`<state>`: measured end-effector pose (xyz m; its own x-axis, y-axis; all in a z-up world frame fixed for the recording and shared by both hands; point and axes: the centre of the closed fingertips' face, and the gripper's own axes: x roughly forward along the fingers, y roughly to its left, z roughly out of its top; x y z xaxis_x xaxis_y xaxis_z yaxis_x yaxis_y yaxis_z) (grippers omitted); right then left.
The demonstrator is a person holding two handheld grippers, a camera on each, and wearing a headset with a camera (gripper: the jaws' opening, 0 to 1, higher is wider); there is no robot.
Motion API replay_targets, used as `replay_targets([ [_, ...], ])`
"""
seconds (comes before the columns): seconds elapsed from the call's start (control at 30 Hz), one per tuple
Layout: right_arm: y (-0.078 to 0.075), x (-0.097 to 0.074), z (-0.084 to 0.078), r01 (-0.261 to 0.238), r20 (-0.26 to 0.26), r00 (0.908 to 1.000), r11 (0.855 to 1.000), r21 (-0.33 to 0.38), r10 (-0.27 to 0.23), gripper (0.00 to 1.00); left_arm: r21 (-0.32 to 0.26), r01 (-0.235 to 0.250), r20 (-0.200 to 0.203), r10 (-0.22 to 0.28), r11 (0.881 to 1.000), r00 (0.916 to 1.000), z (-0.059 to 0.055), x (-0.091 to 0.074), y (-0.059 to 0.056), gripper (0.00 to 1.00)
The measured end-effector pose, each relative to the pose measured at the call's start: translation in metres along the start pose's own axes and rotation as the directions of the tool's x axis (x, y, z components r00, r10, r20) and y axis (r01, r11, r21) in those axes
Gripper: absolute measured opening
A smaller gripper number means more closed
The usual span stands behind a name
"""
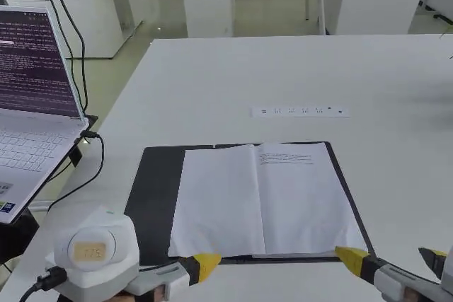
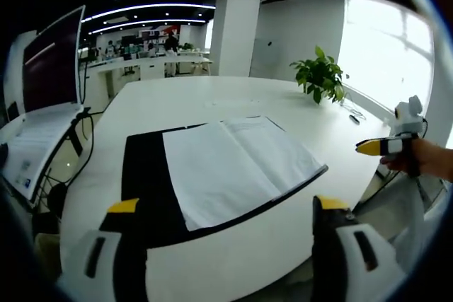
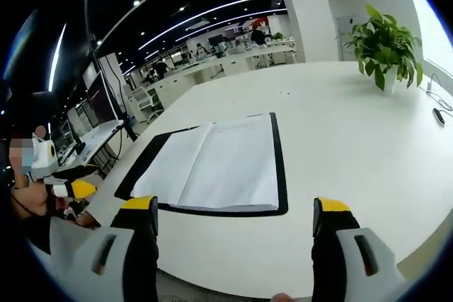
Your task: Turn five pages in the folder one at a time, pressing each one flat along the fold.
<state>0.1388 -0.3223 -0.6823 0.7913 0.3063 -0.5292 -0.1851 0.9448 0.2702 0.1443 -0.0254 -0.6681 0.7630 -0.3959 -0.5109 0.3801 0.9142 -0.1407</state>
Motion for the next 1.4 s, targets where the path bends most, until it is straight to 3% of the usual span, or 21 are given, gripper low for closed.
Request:
replay_targets([
  [0.27, 0.001, -0.003, 0.018, 0.004, 0.068, 0.9977, 0.999, -0.046, -0.001, 0.92, 0.046, 0.008, 0.023, -0.009, 0.999, 0.9997, 0.016, 0.005, -0.004, 0.97],
  [0.53, -0.001, -0.006, 0.006, 0.005, 0.038, 0.9993, 0.998, -0.057, -0.002, 0.94, 0.065, 0.035, -0.019, -0.034, 0.997, 0.9993, 0.006, 0.018, -0.014, 0.95],
  [0.83, -0.005, -0.002, 0.011, -0.006, 0.038, 0.9992, 0.998, -0.065, 0.009, 0.93, 0.122, 0.132, -0.076, -0.123, 0.984, 0.9894, 0.003, 0.062, -0.052, 0.93],
  [1.1, -0.012, 0.001, 0.009, -0.014, 0.025, 0.9995, 0.997, -0.076, 0.016, 0.92, 0.165, 0.198, -0.094, -0.184, 0.966, 0.9784, 0.005, 0.109, -0.086, 0.89],
  [1.17, -0.014, 0.002, 0.008, -0.011, 0.025, 0.9996, 0.997, -0.080, 0.013, 0.92, 0.172, 0.221, -0.114, -0.204, 0.960, 0.9724, 0.002, 0.124, -0.097, 0.89],
  [1.4, -0.019, 0.006, 0.007, -0.006, 0.019, 0.9998, 0.998, -0.056, 0.007, 0.91, 0.187, 0.280, -0.113, -0.263, 0.941, 0.9582, 0.001, 0.168, -0.138, 0.84],
])
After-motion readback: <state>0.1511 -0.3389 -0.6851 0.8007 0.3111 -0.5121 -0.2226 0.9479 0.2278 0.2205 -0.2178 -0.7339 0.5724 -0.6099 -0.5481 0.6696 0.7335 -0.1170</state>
